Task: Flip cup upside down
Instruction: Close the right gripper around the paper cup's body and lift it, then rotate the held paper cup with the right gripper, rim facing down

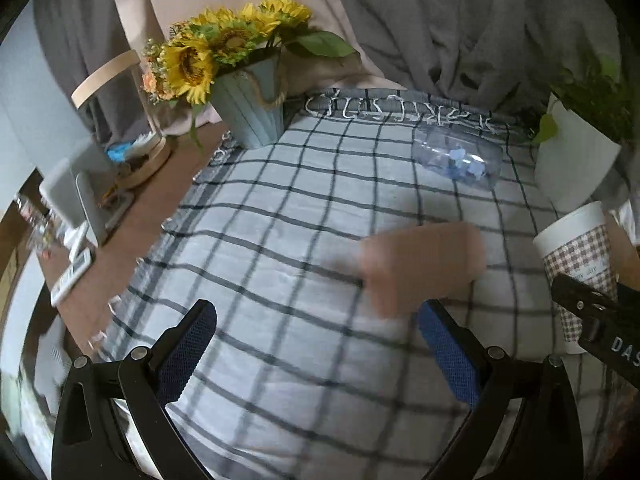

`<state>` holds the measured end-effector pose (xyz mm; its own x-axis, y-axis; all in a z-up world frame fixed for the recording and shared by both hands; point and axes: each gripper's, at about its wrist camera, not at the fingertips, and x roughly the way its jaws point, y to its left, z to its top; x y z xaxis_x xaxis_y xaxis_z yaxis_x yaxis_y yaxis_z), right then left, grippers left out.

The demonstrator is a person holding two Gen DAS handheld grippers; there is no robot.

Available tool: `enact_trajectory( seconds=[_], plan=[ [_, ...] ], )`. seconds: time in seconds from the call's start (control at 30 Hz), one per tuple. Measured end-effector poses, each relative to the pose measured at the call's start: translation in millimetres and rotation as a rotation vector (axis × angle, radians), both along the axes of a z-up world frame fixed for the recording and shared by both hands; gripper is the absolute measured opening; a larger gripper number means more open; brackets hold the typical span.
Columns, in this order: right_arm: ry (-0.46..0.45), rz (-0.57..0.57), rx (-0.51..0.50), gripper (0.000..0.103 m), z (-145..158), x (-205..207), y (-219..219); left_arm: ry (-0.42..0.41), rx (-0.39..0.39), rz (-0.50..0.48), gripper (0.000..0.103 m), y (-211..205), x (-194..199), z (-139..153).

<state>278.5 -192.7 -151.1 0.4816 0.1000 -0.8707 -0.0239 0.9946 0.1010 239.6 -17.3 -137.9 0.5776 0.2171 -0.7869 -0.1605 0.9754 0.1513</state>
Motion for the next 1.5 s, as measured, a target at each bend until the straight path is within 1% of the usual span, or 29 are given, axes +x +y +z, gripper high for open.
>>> enact_trajectory(
  seconds=[0.23, 0.33, 0.47, 0.57, 0.7, 0.9, 1.07, 1.33, 1.37, 1.4, 1.43, 1.47, 1.5],
  plan=[
    [0.004, -0.131, 0.052, 0.065, -1.4, -50.8, 52.3, -0.007, 0.026, -0.114, 0.103, 50.7, -17.5, 0.1],
    [0.018, -0.173, 0.061, 0.065, -6.4, -65.6, 72.6, 0.015, 0.021, -0.163, 0.103, 62.7, -20.8, -5.4],
    [0.053, -0.215, 0.087, 0.065, -16.1, -82.5, 92.7, 0.043, 0.044, -0.206, 0.103, 74.6, -25.0, -15.5],
    [0.079, -0.239, 0.099, 0.065, -26.0, -93.6, 100.0, 0.060, 0.038, -0.220, 0.103, 79.7, -30.2, -21.9],
    [0.116, -0.275, 0.133, 0.065, -39.5, -100.9, 101.4, 0.081, 0.058, -0.230, 0.103, 82.1, -32.0, -29.4],
    [0.173, -0.299, 0.175, 0.065, -60.9, -105.8, 99.9, 0.114, 0.078, -0.247, 0.103, 81.6, -34.5, -39.2],
    [0.191, -0.307, 0.187, 0.065, -68.6, -106.5, 101.6, 0.117, 0.084, -0.250, 0.103, 84.0, -36.8, -41.3],
    [0.186, -0.309, 0.168, 0.065, -71.0, -104.9, 104.9, 0.127, 0.069, -0.251, 0.103, 89.1, -37.9, -43.1],
    [0.191, -0.306, 0.167, 0.068, -71.4, -104.3, 106.1, 0.126, 0.068, -0.251, 0.103, 88.7, -38.1, -42.8],
    [0.196, -0.306, 0.161, 0.076, -71.0, -104.3, 106.5, 0.123, 0.065, -0.252, 0.103, 88.9, -38.4, -41.7],
    [0.191, -0.309, 0.159, 0.080, -69.2, -105.2, 106.3, 0.118, 0.060, -0.250, 0.103, 89.2, -39.1, -40.1],
    [0.177, -0.312, 0.154, 0.083, -65.4, -107.6, 105.7, 0.116, 0.054, -0.250, 0.103, 88.6, -39.9, -39.1],
    [0.165, -0.313, 0.149, 0.084, -61.7, -109.3, 105.2, 0.112, 0.039, -0.252, 0.103, 88.3, -41.4, -36.9]
  ],
)
